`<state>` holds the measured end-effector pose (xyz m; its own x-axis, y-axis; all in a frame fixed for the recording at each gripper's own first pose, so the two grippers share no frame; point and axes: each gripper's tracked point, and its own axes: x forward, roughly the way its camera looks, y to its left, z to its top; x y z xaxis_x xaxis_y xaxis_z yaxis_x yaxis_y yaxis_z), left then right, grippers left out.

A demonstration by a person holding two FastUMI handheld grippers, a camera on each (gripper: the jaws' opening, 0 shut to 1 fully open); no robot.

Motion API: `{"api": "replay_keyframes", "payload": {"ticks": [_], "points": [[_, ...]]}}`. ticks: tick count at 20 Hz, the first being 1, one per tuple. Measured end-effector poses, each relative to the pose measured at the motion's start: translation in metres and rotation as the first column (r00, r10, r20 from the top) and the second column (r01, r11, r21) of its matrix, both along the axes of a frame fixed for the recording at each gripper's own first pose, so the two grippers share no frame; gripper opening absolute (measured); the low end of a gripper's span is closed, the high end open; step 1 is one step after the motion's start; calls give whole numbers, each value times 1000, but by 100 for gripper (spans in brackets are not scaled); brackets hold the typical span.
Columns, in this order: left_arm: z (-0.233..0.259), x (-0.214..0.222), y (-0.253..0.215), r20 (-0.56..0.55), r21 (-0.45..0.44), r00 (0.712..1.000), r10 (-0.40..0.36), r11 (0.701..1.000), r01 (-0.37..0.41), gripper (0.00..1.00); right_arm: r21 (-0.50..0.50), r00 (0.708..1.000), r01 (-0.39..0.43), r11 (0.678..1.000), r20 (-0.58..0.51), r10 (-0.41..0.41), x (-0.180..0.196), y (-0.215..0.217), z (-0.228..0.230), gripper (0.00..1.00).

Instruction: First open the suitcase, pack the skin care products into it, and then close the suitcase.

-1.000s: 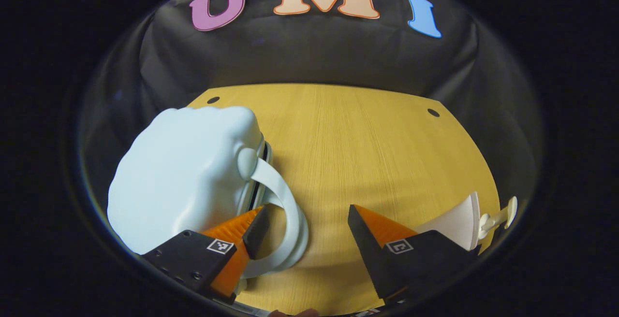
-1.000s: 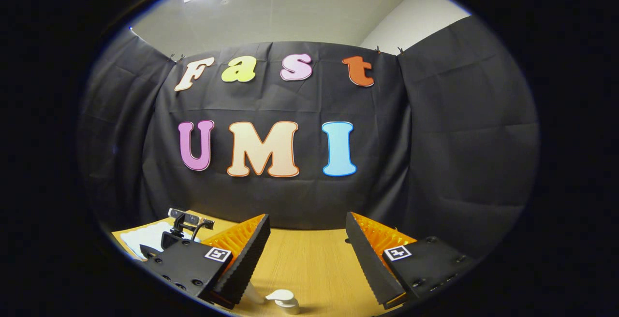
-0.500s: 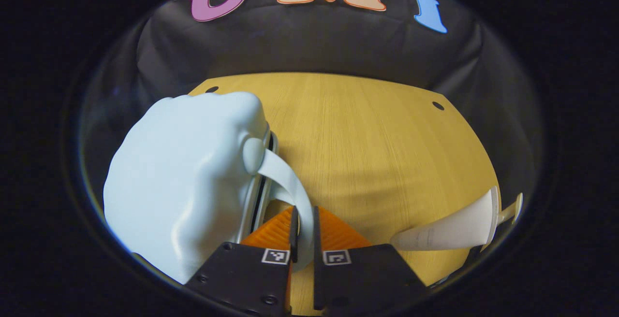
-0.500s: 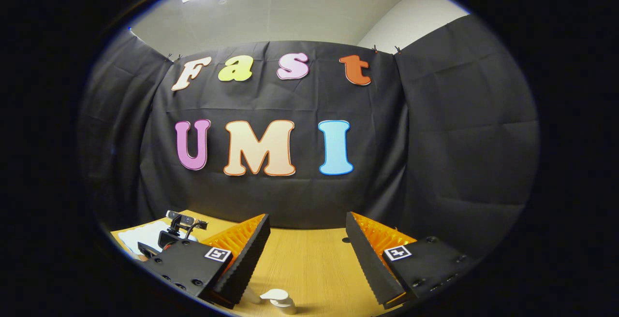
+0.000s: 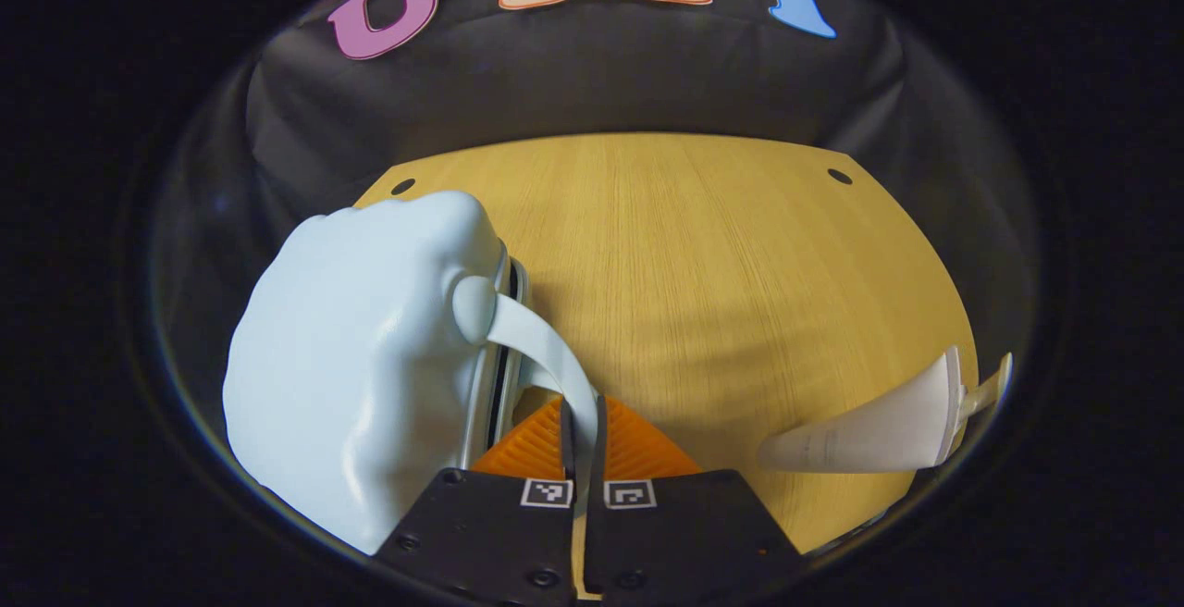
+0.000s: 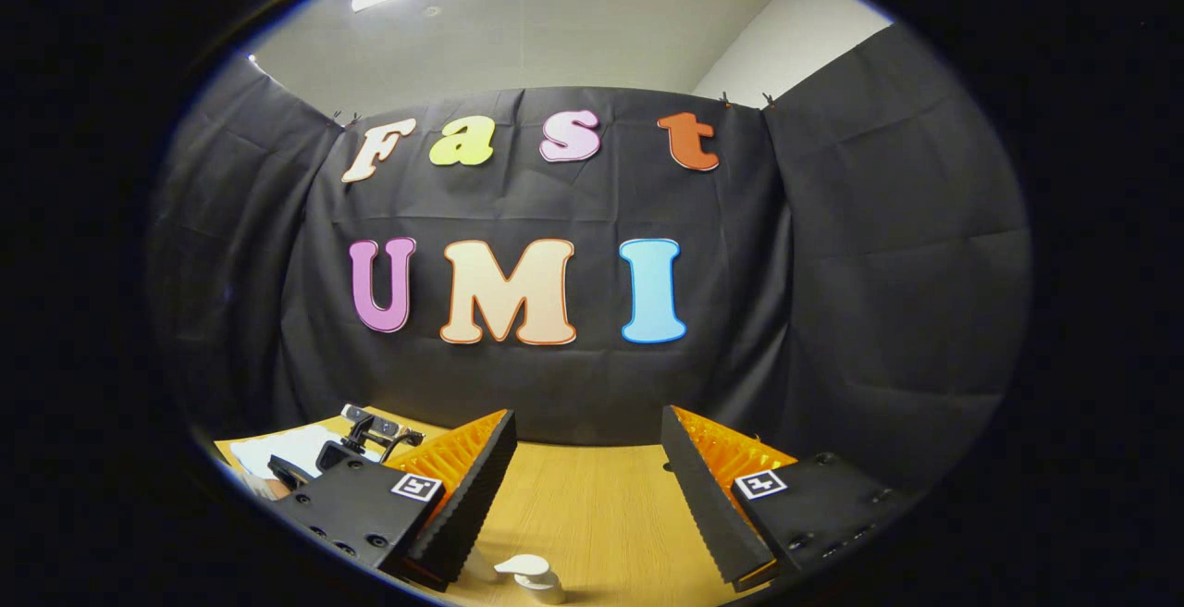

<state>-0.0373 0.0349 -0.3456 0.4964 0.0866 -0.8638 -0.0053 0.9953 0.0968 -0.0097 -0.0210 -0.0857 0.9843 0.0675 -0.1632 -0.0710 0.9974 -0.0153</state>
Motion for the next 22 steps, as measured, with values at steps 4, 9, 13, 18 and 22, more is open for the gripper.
{"api": "replay_keyframes", "payload": {"ticks": [4, 9, 13, 18, 22], "points": [[18, 4, -1, 17, -29, 1000, 13, 1000, -13, 0, 19, 998, -57, 998, 23, 57, 8, 10, -1, 99], [67, 2, 6, 53, -123, 996, -71, 989, 77, 0, 42, 1000, -14, 999, -4, 14, 10, 41, -13, 99], [105, 5, 23, 95, -172, 991, -97, 979, 113, 0, 28, 1000, -5, 1000, -8, 5, 16, 73, -20, 99], [150, 14, 51, 157, -204, 981, -113, 968, 144, 0, 24, 1000, 3, 1000, -4, -3, 20, 97, -19, 98], [178, 23, 86, 201, -236, 975, -100, 961, 147, 0, 15, 1000, 8, 1000, 3, -8, 21, 118, -17, 98]]}}
